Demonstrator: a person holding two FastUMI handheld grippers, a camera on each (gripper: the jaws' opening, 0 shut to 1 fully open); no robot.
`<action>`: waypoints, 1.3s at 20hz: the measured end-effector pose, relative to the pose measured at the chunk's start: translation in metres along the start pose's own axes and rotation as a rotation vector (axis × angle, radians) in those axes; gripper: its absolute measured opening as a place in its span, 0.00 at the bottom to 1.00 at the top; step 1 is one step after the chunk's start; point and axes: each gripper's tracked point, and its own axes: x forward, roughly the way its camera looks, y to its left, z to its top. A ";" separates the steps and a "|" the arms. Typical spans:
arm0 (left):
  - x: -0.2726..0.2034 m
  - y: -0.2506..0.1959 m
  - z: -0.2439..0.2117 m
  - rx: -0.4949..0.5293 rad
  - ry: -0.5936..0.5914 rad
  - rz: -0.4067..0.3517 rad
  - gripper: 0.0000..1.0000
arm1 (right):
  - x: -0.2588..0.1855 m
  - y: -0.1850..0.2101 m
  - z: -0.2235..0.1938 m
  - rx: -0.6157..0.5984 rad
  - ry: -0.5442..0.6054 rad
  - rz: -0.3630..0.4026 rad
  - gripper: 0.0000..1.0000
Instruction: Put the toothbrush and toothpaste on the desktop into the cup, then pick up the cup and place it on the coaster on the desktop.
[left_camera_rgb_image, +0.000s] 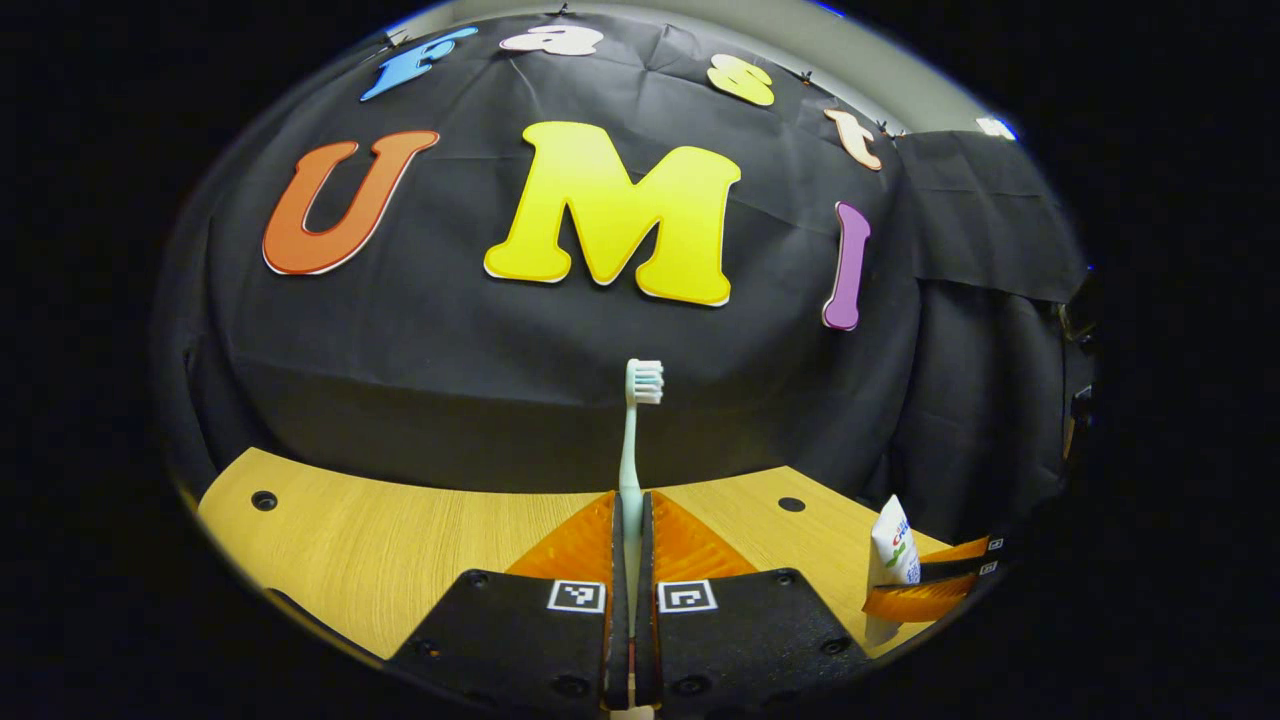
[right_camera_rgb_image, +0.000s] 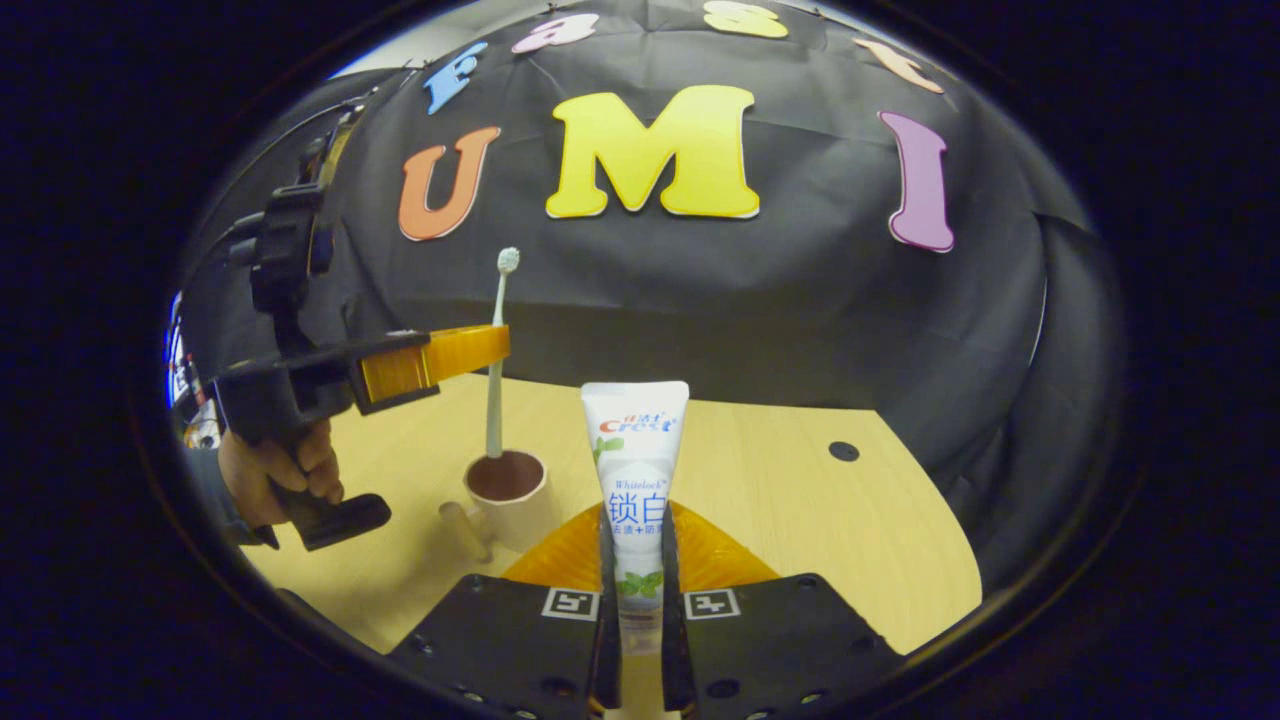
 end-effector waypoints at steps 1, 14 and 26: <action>0.002 0.001 -0.007 -0.010 -0.003 -0.005 0.05 | 0.000 0.000 0.001 0.005 -0.008 0.000 0.16; -0.006 0.002 -0.076 0.029 0.096 0.010 0.06 | 0.015 0.001 -0.015 0.039 -0.041 0.001 0.16; -0.018 0.008 -0.095 0.066 0.200 0.048 0.14 | 0.022 0.010 -0.010 0.028 -0.030 0.027 0.16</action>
